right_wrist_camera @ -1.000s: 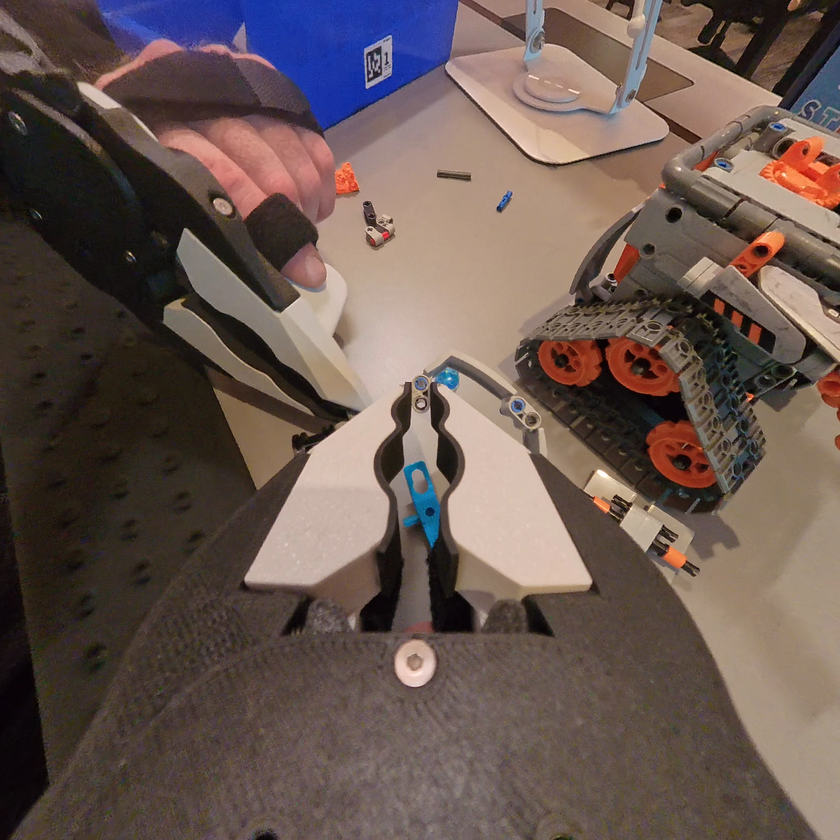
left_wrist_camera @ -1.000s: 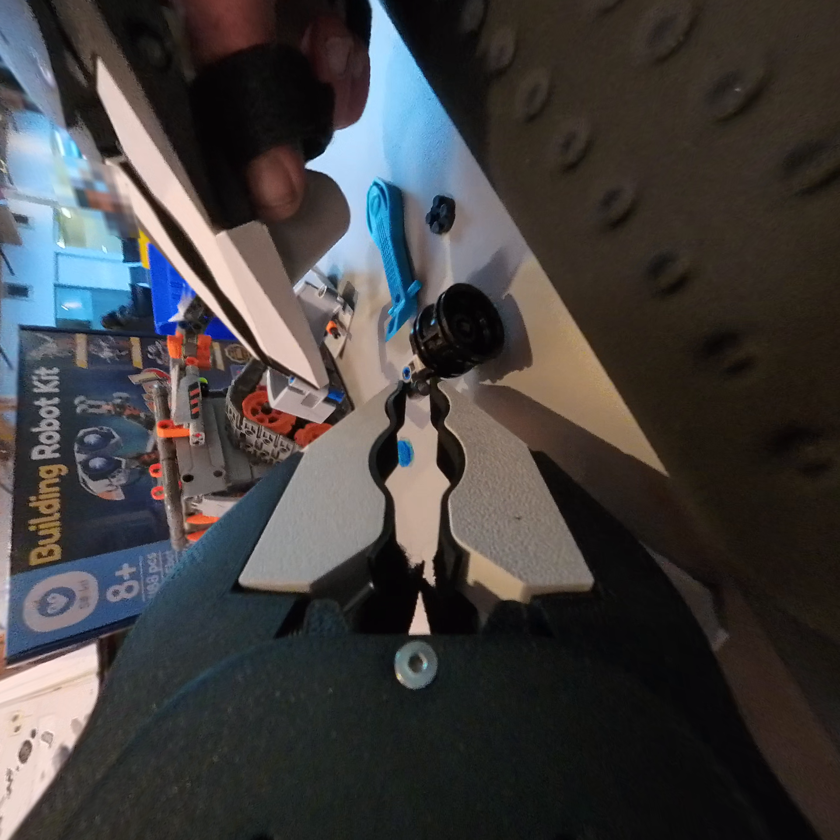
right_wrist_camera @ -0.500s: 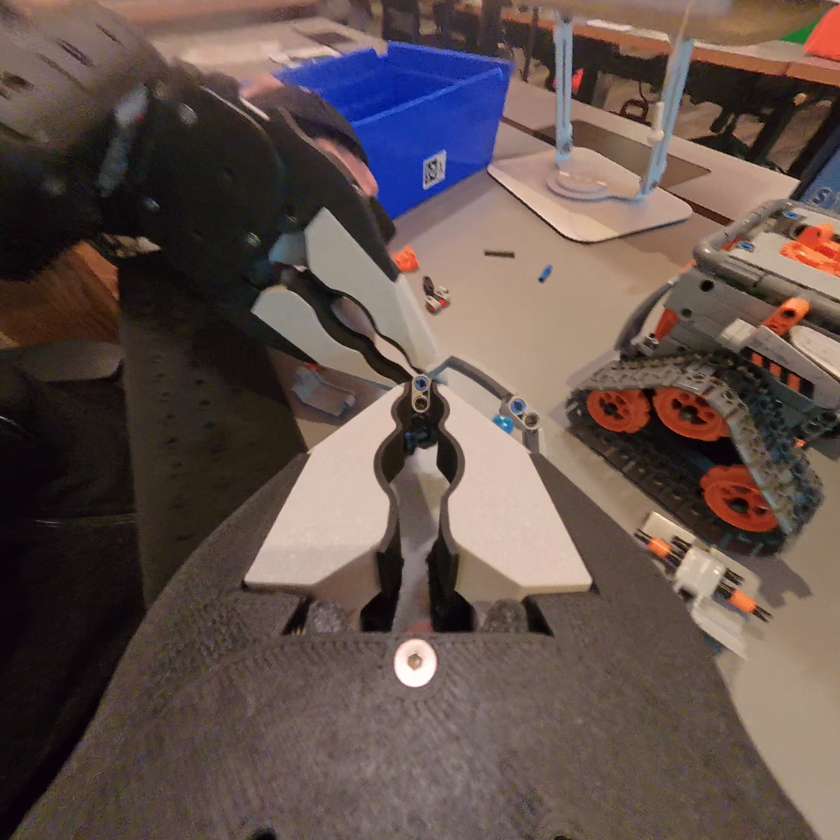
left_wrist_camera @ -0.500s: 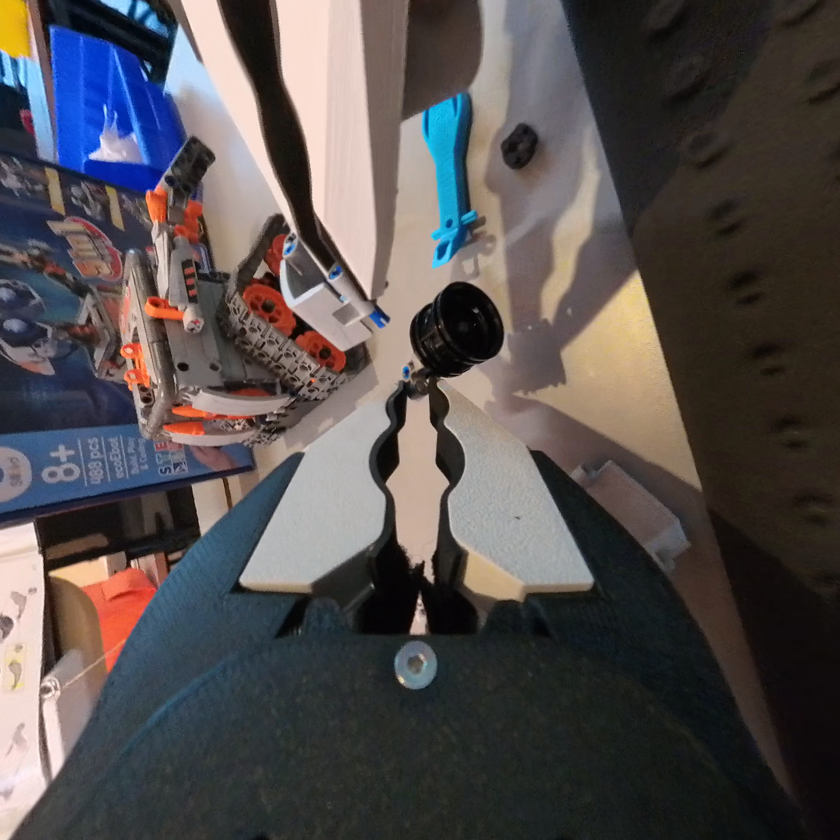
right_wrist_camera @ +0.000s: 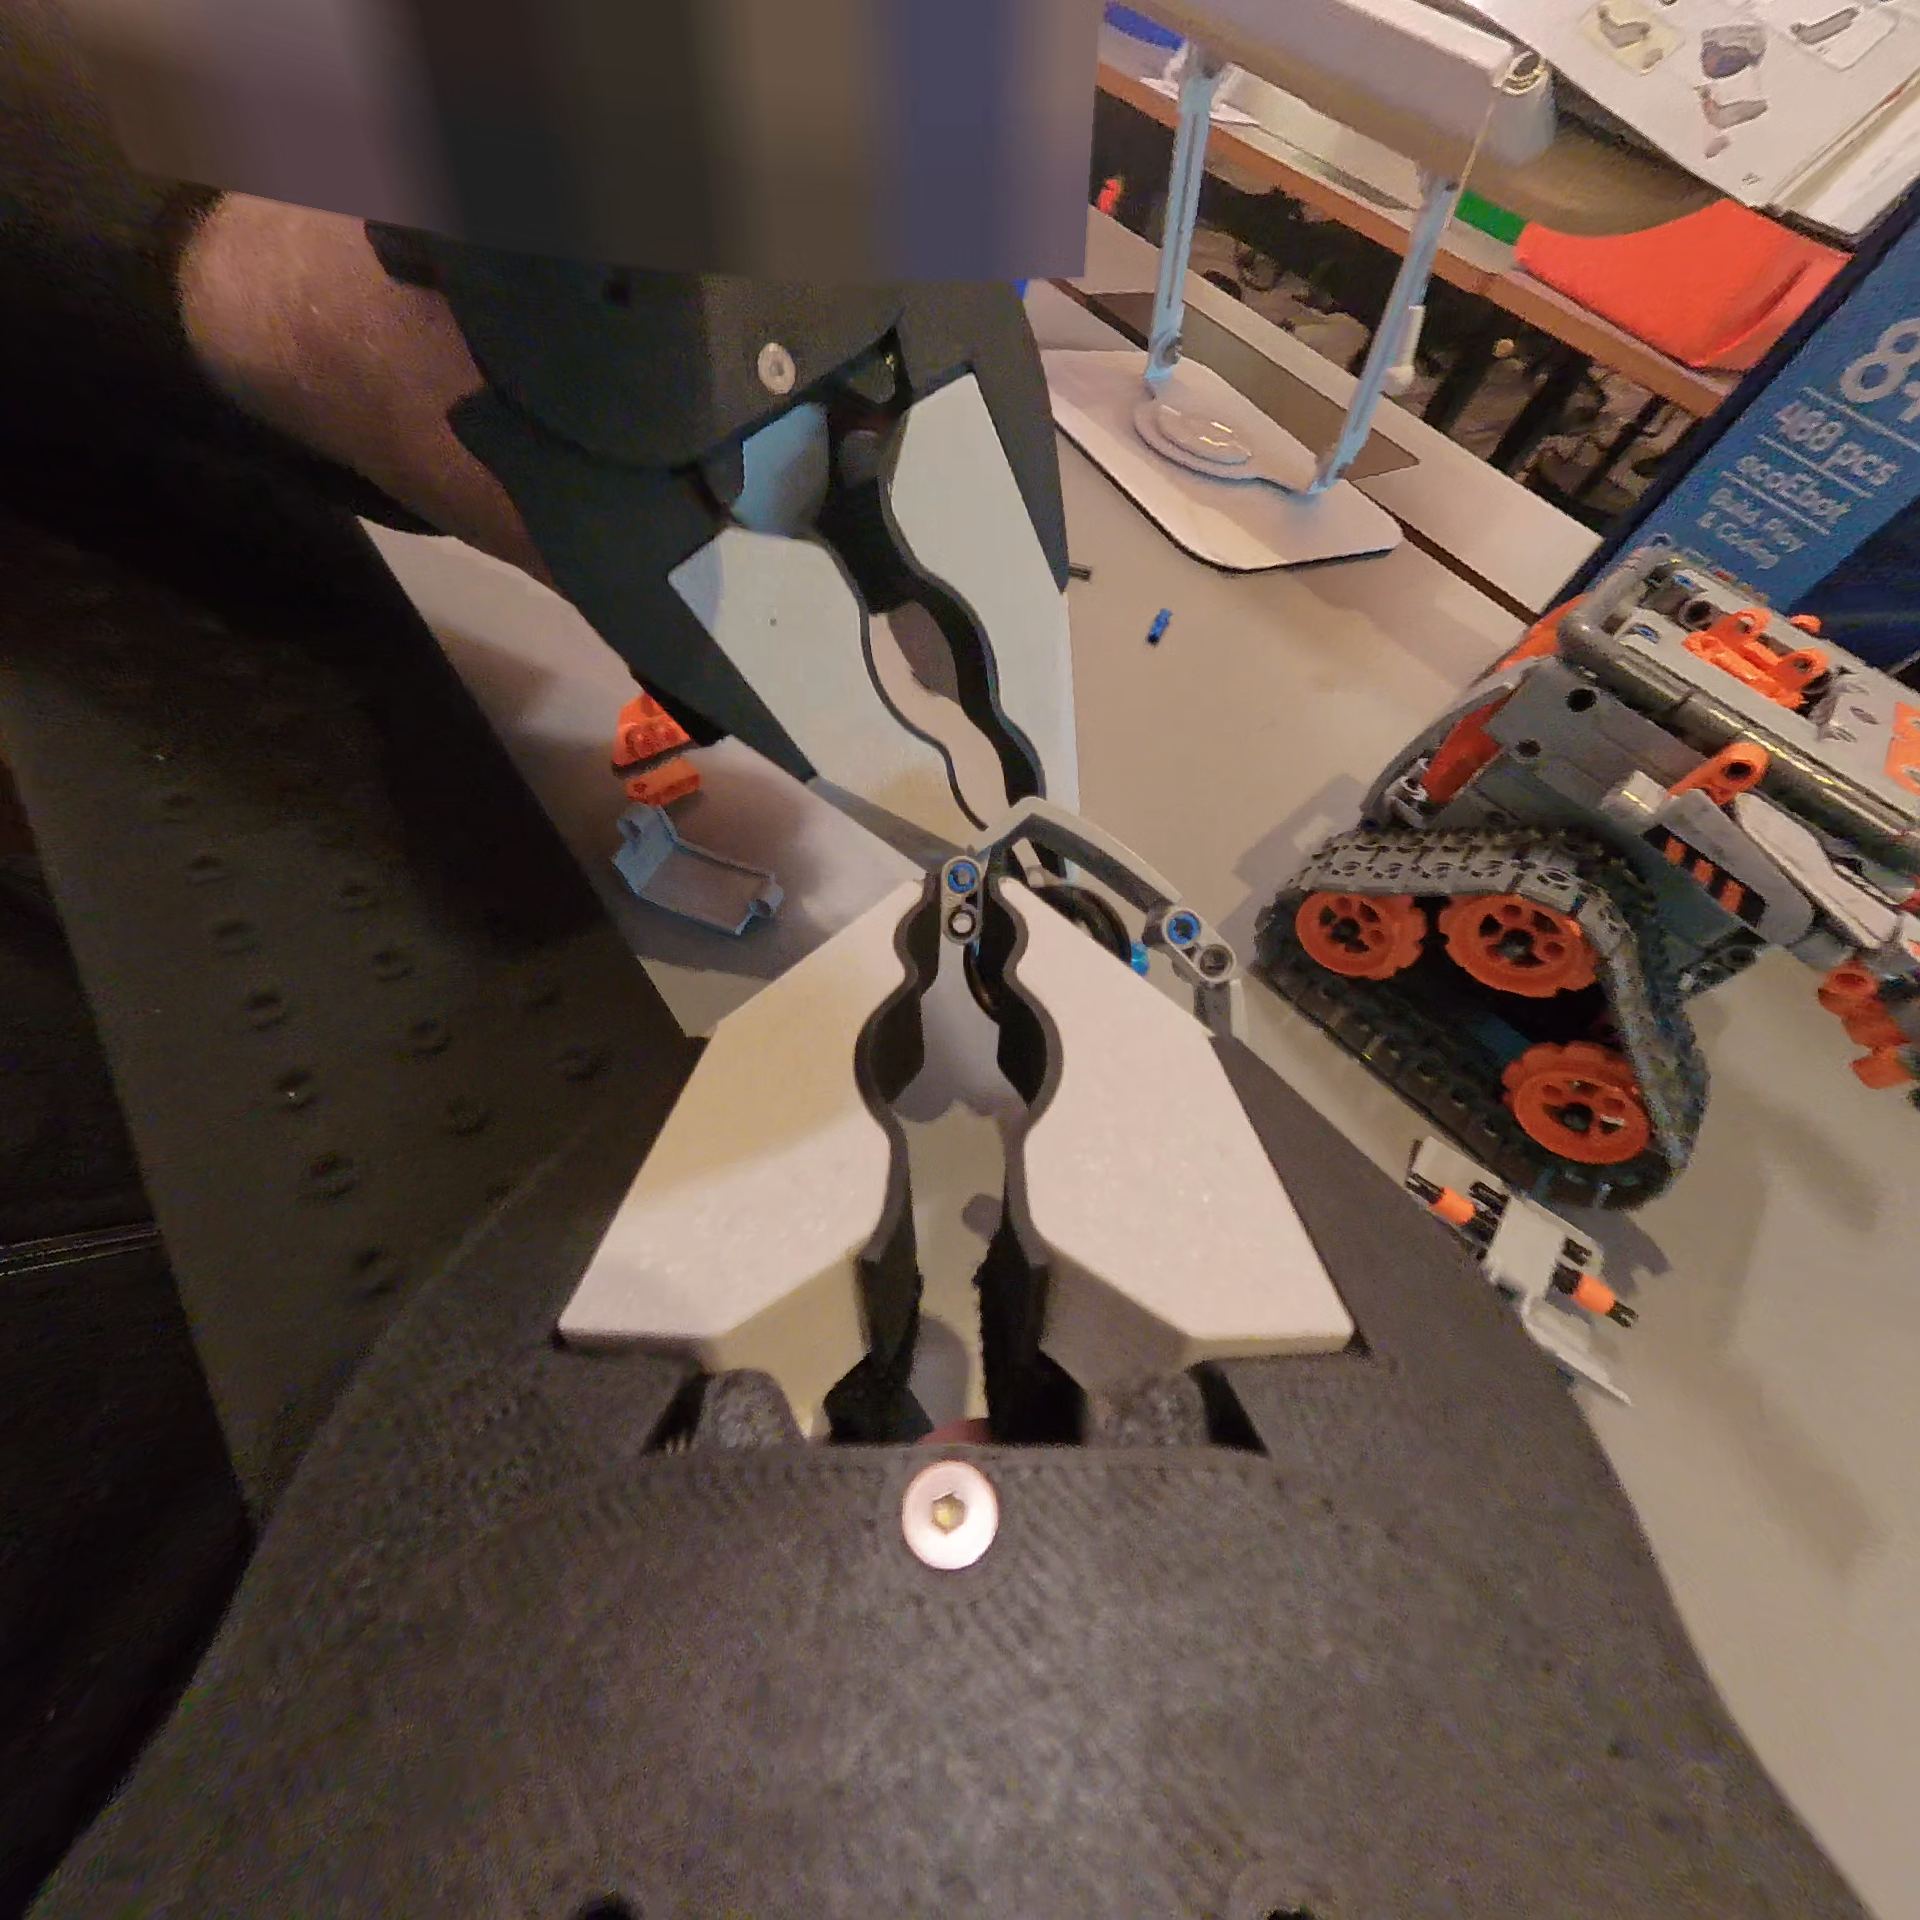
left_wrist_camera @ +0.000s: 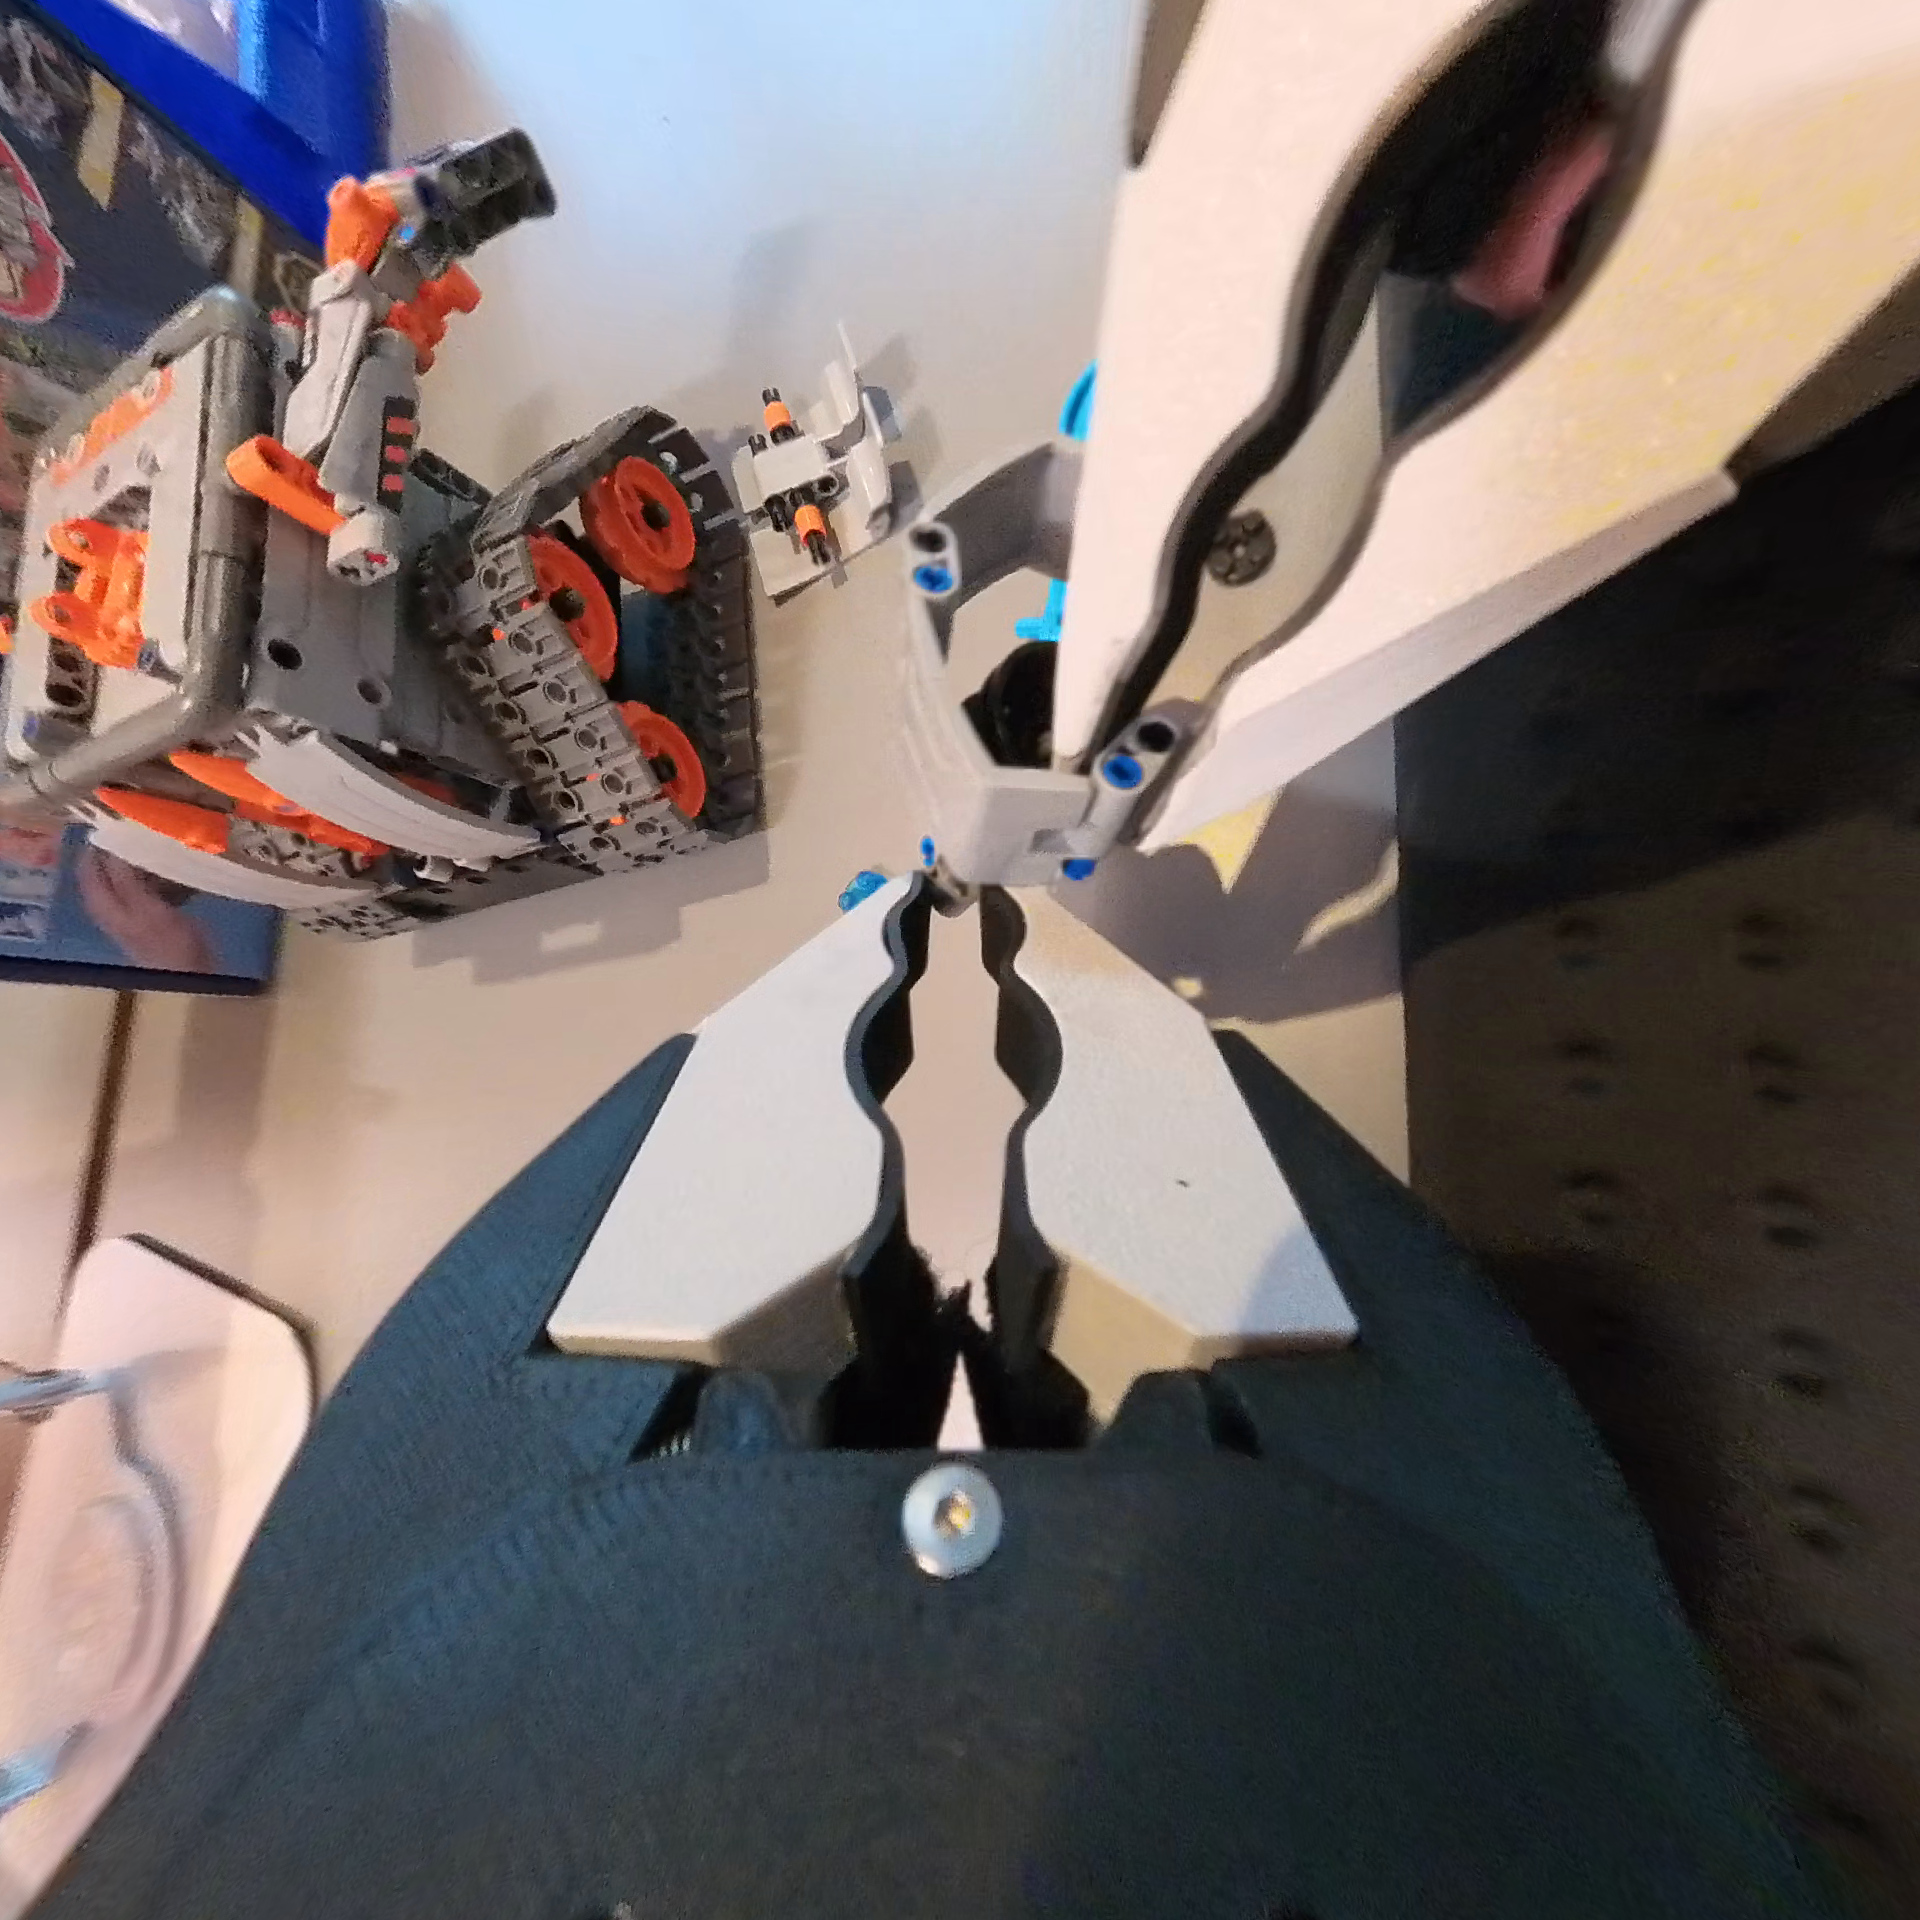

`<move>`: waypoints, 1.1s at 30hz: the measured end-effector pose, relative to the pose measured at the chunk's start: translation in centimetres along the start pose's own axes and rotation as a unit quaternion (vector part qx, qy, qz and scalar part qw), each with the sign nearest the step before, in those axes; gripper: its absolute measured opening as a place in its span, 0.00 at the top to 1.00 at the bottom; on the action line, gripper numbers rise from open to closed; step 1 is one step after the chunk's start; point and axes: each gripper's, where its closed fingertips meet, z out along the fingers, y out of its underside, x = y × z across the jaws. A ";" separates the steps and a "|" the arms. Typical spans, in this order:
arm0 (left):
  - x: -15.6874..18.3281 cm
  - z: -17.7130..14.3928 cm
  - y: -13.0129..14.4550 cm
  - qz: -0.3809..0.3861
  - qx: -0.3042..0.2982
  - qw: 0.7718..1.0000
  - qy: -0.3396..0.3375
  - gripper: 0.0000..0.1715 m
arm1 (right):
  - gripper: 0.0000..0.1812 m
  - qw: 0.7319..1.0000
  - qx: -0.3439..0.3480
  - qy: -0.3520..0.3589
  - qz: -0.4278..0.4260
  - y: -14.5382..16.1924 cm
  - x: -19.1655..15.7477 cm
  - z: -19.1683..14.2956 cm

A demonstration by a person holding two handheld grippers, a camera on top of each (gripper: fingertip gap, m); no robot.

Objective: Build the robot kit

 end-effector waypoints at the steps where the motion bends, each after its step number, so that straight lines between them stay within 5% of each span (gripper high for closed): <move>1: 0.0 0.0 -0.1 -0.013 0.007 1.000 0.004 0.96 | 0.97 1.000 0.001 0.012 -0.006 0.0 0.1 -0.1; 10: 0.8 0.3 0.4 -0.131 0.036 0.989 0.063 0.96 | 0.97 0.999 -0.009 0.025 0.035 0.6 0.7 0.1; 17: 1.8 1.4 2.7 -0.224 0.014 0.966 0.127 0.96 | 0.97 0.995 -0.086 -0.027 0.051 2.6 -0.2 1.9; 33: 2.9 2.0 3.7 -0.221 -0.030 0.958 0.179 0.96 | 0.97 0.985 -0.127 -0.097 0.068 3.4 -1.0 2.5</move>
